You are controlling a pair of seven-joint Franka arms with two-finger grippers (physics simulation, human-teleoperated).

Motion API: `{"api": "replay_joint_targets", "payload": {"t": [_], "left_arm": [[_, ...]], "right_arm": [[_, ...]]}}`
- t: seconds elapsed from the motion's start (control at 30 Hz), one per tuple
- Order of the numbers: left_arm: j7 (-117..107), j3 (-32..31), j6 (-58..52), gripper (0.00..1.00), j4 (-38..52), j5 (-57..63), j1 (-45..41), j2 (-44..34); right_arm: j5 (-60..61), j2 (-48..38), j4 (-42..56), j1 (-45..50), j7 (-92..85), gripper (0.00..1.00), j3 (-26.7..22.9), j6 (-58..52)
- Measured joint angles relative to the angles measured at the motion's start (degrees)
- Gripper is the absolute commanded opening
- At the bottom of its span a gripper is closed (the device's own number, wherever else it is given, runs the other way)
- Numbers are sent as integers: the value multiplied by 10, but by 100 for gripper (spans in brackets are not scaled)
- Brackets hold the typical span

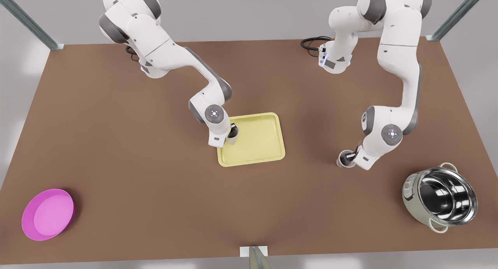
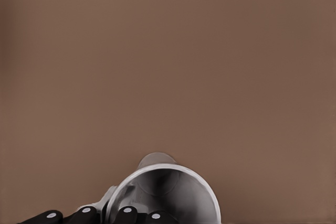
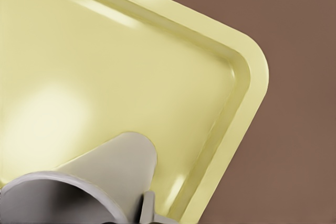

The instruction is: Use the left arm to pick up the white IKEA cup from the tray and place it on the middle-left position; use the right arm to pick up the white IKEA cup from the tray and place it on the middle-right position

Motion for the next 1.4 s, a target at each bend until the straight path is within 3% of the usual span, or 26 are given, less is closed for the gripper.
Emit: {"api": "replay_joint_targets", "payload": {"t": [0.17, 0.27, 0.37, 0.5, 0.6, 0.77, 0.97, 1.3, 1.37, 1.4], "left_arm": [[80, 8, 10, 100, 1, -32, 0, -29], [109, 3, -96, 100, 111, 32, -16, -133], [108, -15, -213, 100, 217, 9, -33, -155], [104, -23, -319, 100, 270, -24, -33, -153], [109, -5, -336, 100, 214, -27, -7, -183], [114, -2, -340, 100, 199, -28, 0, -185], [116, -4, -339, 100, 218, -31, -19, -156], [114, -4, -337, 100, 219, -31, -16, -152], [114, -4, -337, 100, 219, -30, -15, -151], [114, -4, -337, 100, 219, -30, -15, -151]], "right_arm": [[5, -26, 5, -5, -6, 6, -2, -17], [7, -60, 25, -49, -13, 6, -4, -48], [5, -72, 89, -106, -33, 4, -8, -100], [-12, -69, 123, -171, -82, 4, -16, -145], [-25, -49, 147, -233, -135, 4, -17, -165], [-41, -3, 182, -309, -239, 4, -23, -179], [-46, 110, 278, -330, -360, 5, -70, -164], [-45, 150, 294, -344, -508, 8, -75, -132], [-45, 153, 294, -344, -528, 13, -75, -128], [-46, 154, 294, -344, -537, 22, -75, -126]]}}
